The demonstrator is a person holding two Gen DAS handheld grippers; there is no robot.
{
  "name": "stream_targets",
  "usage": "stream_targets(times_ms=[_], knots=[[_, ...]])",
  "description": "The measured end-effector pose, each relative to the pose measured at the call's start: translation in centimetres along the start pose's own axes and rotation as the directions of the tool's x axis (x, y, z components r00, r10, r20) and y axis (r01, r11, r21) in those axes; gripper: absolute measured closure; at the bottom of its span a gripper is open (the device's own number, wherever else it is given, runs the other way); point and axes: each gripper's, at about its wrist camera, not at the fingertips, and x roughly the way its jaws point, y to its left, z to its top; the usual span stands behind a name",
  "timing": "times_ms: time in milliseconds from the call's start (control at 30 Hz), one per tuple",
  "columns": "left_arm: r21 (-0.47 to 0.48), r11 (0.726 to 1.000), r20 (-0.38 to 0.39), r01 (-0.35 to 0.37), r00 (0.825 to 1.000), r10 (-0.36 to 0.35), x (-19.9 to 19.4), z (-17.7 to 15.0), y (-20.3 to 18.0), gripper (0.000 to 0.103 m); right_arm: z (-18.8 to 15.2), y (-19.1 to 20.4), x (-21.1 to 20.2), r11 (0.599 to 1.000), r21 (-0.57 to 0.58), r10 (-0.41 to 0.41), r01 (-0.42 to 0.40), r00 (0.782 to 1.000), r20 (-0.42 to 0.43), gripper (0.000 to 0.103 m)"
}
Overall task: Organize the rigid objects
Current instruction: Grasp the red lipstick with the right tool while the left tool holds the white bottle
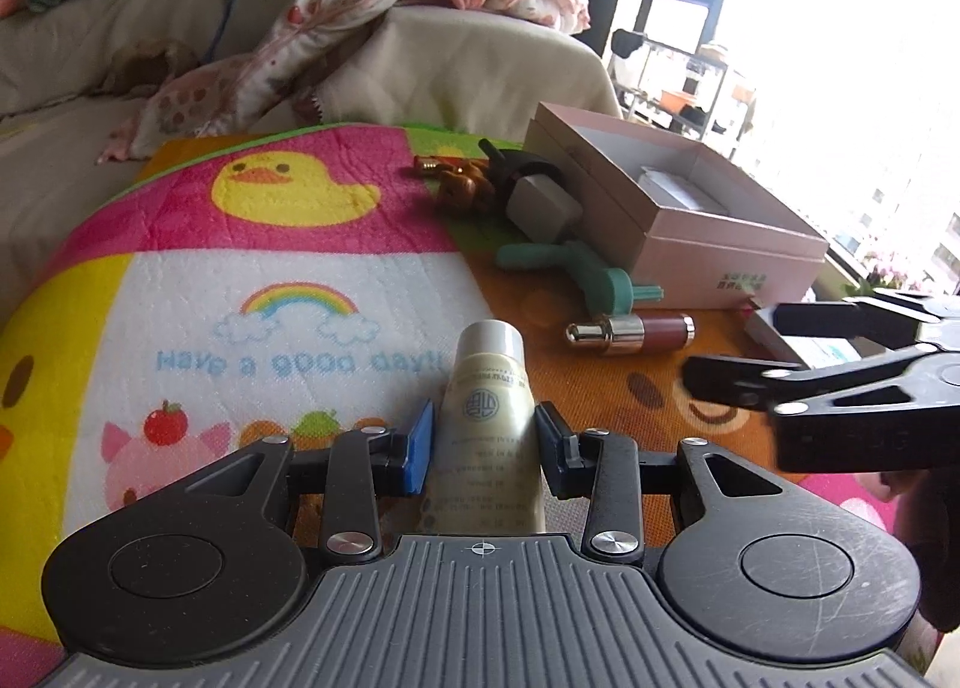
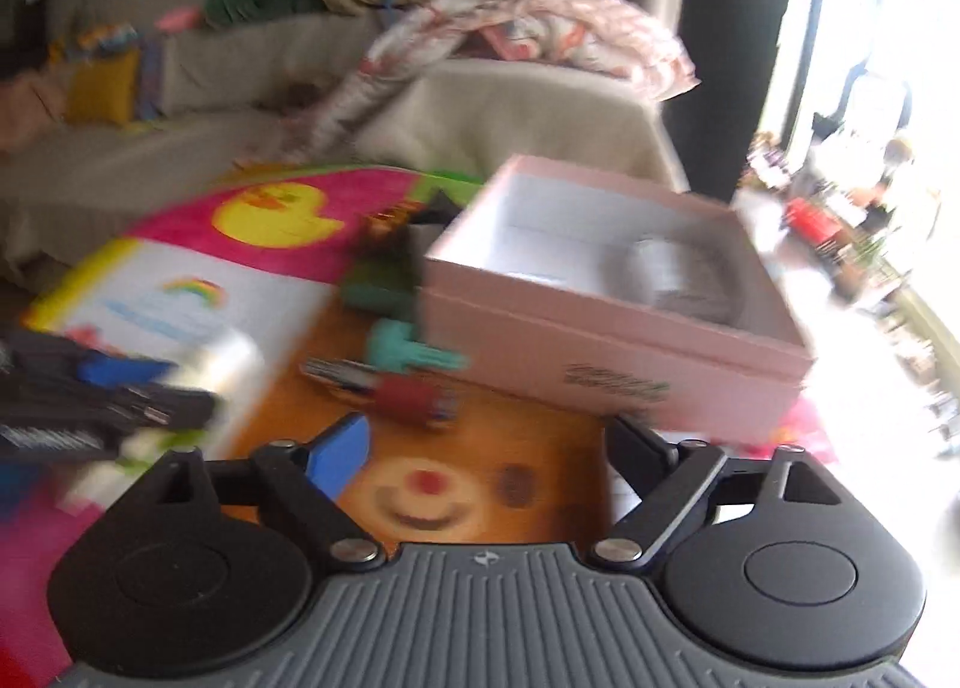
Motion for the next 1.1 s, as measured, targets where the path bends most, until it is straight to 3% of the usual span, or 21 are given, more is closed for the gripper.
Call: stream_targets(times_ms=[367,467,600,700,733,767,800,867,1000,1100], knots=[[0.039,0.999,-0.001,-0.016,1.000,0.016,-0.2,-0.3,-0.3,0.061,2.4,2.8,6.0,0.993,0.114,0.002,0.008,0.996,-0.087,0.015],[0.058,0.998,0.000,-0.029,1.000,0.029,-0.3,-0.4,-0.6,0.062,2.0,2.6,5.9,0.996,0.090,-0.002,0.010,0.996,-0.093,0.025],[0.129,0.991,-0.005,-0.042,0.999,0.043,-0.9,-0.9,-1.9,0.063,1.4,0.8,3.1,0.997,0.071,0.027,-0.022,0.997,-0.071,0.025],[0.163,0.986,-0.021,0.033,0.999,-0.030,-2.0,-1.5,-3.2,0.064,0.4,-0.7,-0.4,0.999,0.014,0.035,-0.034,0.998,-0.046,0.025],[0.164,0.985,-0.024,0.059,0.998,-0.055,-2.4,-1.4,-3.7,0.074,-0.1,-1.2,-1.7,1.000,-0.003,0.025,-0.025,0.999,-0.033,0.025],[0.157,0.984,-0.023,0.087,0.996,-0.084,-2.9,-0.9,-4.2,0.076,-0.4,-1.8,-3.0,1.000,-0.019,0.011,-0.011,1.000,-0.018,0.025],[0.145,0.982,-0.012,0.119,0.993,-0.119,-3.3,-0.2,-4.7,0.091,-0.8,-2.3,-4.2,0.999,-0.034,-0.008,0.008,1.000,0.001,0.025],[0.143,0.976,0.041,0.163,0.985,-0.170,-4.2,2.4,-6.0,0.092,-1.0,-3.5,-6.3,0.998,-0.049,-0.048,0.050,0.998,0.047,0.025],[0.177,0.971,0.166,0.161,0.968,-0.190,-4.6,7.7,-7.9,0.092,0.3,-6.2,-9.4,0.994,-0.020,-0.105,0.110,0.982,0.157,0.025],[0.144,0.976,0.151,0.163,0.971,-0.185,-4.2,8.9,-7.8,0.092,1.0,-7.6,-10.3,0.990,0.008,-0.140,0.141,0.970,0.201,0.025]])
